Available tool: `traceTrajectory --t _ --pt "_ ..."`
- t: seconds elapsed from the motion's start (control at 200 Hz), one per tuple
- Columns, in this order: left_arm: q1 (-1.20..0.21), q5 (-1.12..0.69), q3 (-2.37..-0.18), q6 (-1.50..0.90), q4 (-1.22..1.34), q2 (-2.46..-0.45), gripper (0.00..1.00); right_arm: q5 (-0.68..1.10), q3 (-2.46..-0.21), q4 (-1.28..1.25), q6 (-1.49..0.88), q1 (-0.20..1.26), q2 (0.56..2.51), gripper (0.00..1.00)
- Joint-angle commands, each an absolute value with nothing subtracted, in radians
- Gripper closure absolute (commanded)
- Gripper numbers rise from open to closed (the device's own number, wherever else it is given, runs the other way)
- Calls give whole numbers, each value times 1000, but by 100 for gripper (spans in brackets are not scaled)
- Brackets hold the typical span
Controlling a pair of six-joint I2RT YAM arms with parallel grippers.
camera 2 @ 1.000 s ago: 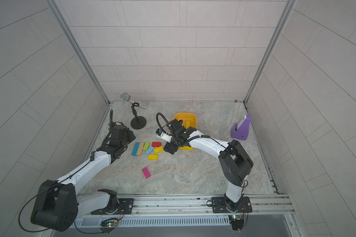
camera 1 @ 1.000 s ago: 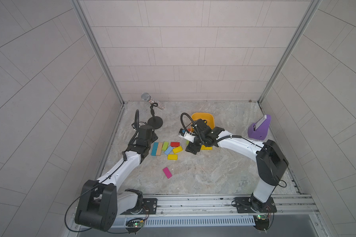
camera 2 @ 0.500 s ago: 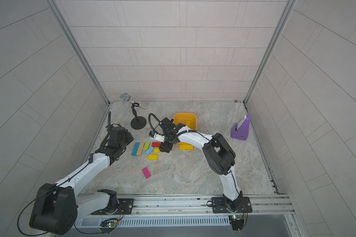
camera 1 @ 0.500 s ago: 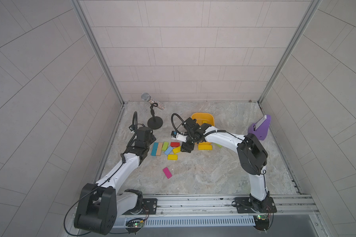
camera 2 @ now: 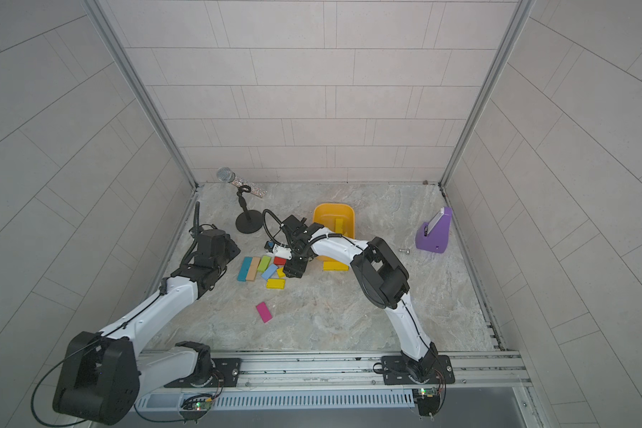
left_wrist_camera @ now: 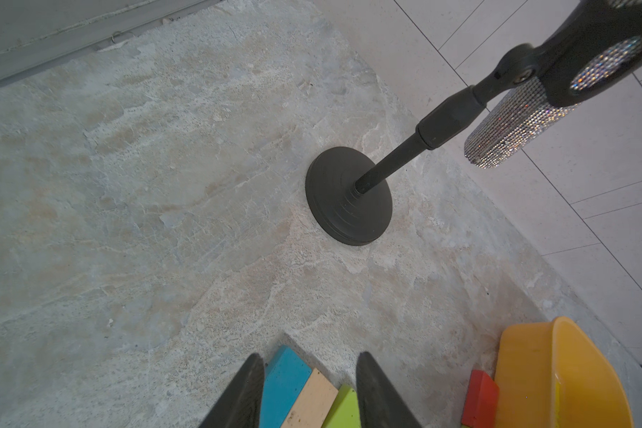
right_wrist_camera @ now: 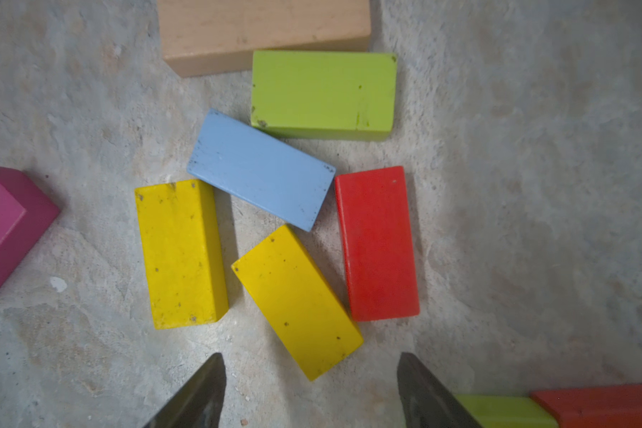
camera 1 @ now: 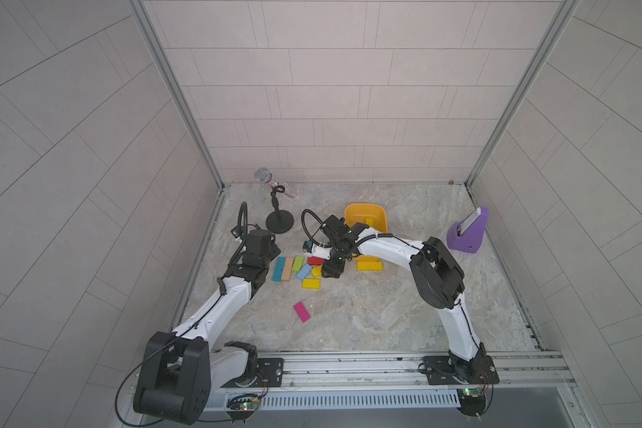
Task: Pick out the yellow building blocks
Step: Pick up the building block from the center of the board.
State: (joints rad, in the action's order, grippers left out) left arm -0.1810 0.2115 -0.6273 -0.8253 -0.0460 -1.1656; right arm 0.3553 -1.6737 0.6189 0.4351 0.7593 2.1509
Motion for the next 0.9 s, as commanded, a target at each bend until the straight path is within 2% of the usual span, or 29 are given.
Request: traceTrajectory --t 0.0,0.746,0.891 --pt "-173 241 -618 -847 -63 -1155 54 376 -1682 650 461 773 2172 26" --pt "-173 251 -631 -857 -102 -1146 54 486 -1661 700 472 790 2171 34" --pt "-173 254 -632 -866 -103 -1149 55 430 -1690 711 473 799 2135 36"
